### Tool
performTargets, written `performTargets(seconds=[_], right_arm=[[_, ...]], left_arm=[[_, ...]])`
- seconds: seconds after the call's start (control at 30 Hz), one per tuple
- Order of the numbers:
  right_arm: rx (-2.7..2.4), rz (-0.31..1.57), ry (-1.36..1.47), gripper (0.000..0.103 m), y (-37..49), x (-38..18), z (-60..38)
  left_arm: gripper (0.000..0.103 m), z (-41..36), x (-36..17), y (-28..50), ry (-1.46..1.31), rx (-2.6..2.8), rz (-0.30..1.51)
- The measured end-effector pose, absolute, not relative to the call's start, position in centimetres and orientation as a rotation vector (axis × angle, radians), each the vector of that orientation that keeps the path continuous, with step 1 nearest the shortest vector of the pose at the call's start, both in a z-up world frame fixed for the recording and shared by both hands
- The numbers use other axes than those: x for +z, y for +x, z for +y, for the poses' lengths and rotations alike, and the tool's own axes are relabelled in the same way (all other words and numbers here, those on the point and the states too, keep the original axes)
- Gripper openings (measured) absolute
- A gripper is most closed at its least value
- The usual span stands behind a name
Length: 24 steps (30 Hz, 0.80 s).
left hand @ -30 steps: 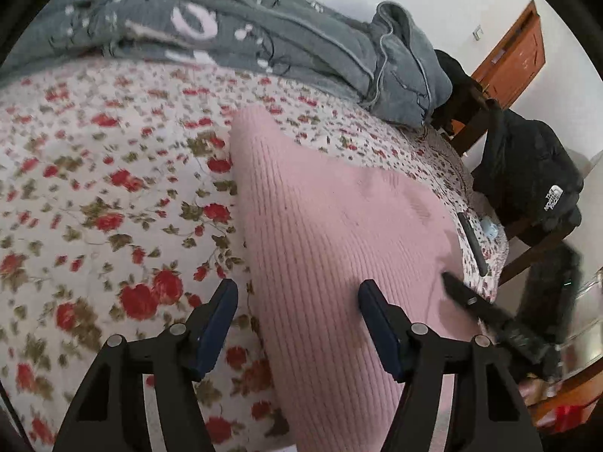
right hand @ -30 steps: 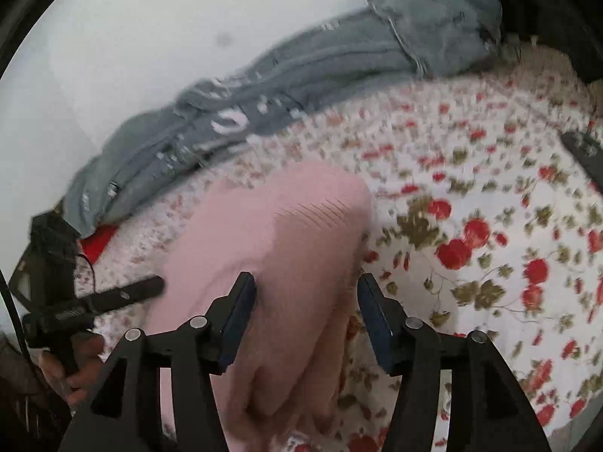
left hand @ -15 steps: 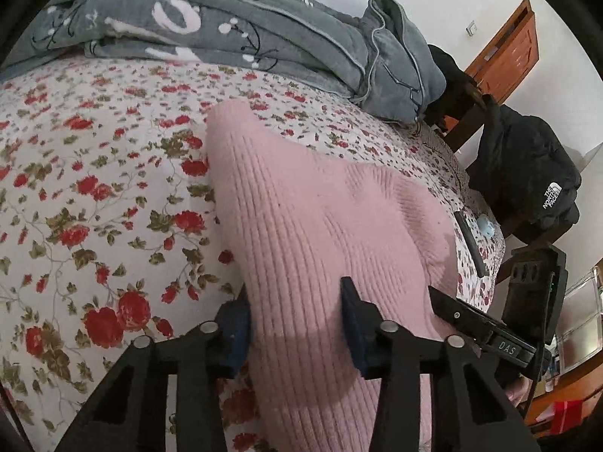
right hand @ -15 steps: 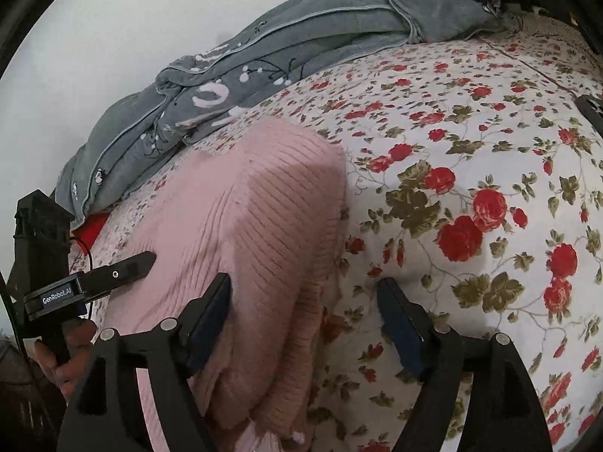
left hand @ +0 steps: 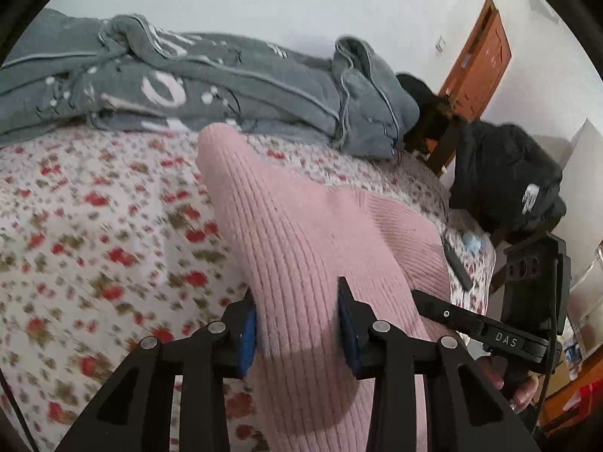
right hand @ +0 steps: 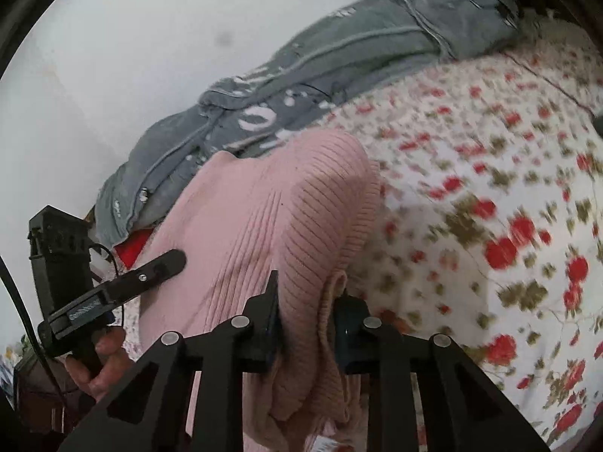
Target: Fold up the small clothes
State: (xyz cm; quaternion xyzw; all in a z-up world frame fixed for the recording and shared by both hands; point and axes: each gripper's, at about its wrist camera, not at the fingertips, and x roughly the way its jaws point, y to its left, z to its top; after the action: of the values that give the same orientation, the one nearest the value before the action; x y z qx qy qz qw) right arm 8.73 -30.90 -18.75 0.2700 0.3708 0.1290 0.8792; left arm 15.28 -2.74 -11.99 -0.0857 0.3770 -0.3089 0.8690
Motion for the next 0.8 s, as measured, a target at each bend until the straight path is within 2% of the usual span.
performTargets(seconds=[0.23,0.4,0.57,0.8], right_arm=[[0.335,0.717,0.547,0.023,13.2,-15.9,-27.4],[0.373,0.731,0.508,0.023,17.6,-15.8,-23.9],[0.383,0.747,0.493,0.023,21.4,-17.1,-22.3],[0.278,0.847,0.371,0.020,26.0,-21.8,-20.1]], left_arm=[[0.035,1.3,-10.0,18.8,-0.201,-0.533,0.752],[0.035,3.6,-10.4,22.2,-0.189,-0.470,0.754],[0.036,4.5,-12.4,26.0,-0.175,-0.430,0.779],[0.039,3.3,-17.4,29.5,-0.082,-0.314,0.831]])
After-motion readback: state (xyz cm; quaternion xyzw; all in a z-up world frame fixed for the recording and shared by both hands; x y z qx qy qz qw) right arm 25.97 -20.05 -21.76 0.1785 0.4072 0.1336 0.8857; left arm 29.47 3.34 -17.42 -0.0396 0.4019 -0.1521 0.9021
